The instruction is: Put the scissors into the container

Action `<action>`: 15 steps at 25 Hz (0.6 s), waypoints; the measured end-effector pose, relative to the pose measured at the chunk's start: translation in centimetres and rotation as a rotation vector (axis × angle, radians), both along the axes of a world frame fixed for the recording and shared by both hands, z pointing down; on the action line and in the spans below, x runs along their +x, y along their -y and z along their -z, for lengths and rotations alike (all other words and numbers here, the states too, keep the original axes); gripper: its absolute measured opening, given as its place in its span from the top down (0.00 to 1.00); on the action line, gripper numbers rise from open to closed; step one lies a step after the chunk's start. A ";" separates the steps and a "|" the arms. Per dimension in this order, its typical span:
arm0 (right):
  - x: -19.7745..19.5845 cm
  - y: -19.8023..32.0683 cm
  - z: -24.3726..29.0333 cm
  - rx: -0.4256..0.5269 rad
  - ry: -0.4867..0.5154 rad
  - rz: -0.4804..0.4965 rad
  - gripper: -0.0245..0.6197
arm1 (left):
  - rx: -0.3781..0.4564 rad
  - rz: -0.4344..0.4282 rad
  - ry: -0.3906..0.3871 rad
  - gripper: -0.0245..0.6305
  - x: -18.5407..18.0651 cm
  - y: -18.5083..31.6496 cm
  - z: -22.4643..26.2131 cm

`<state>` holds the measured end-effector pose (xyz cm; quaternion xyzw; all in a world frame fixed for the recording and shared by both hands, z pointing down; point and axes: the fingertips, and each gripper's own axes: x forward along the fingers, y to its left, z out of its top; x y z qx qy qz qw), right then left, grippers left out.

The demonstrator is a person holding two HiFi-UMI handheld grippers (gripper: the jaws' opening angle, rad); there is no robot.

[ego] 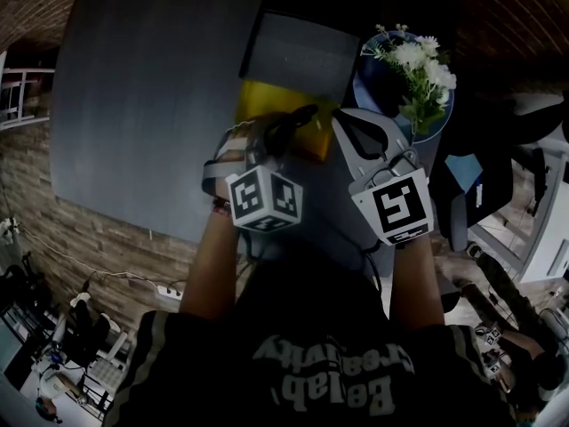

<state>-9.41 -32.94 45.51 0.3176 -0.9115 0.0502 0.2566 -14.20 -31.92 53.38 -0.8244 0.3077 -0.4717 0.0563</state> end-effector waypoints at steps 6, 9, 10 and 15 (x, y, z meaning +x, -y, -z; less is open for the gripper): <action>0.0 -0.2 -0.9 -0.012 -0.010 0.002 0.95 | -0.021 0.000 0.003 0.89 0.1 0.2 -1.1; 0.1 -0.3 -1.3 -0.021 -0.013 0.000 0.95 | -0.027 -0.006 -0.001 0.89 0.3 0.1 -1.4; 0.0 -0.3 -1.4 -0.026 -0.014 0.000 0.95 | -0.029 -0.008 -0.001 0.89 0.4 0.1 -1.6; -0.1 -0.5 -2.2 -0.048 -0.019 -0.005 0.95 | -0.042 -0.008 -0.002 0.89 0.2 0.2 -2.2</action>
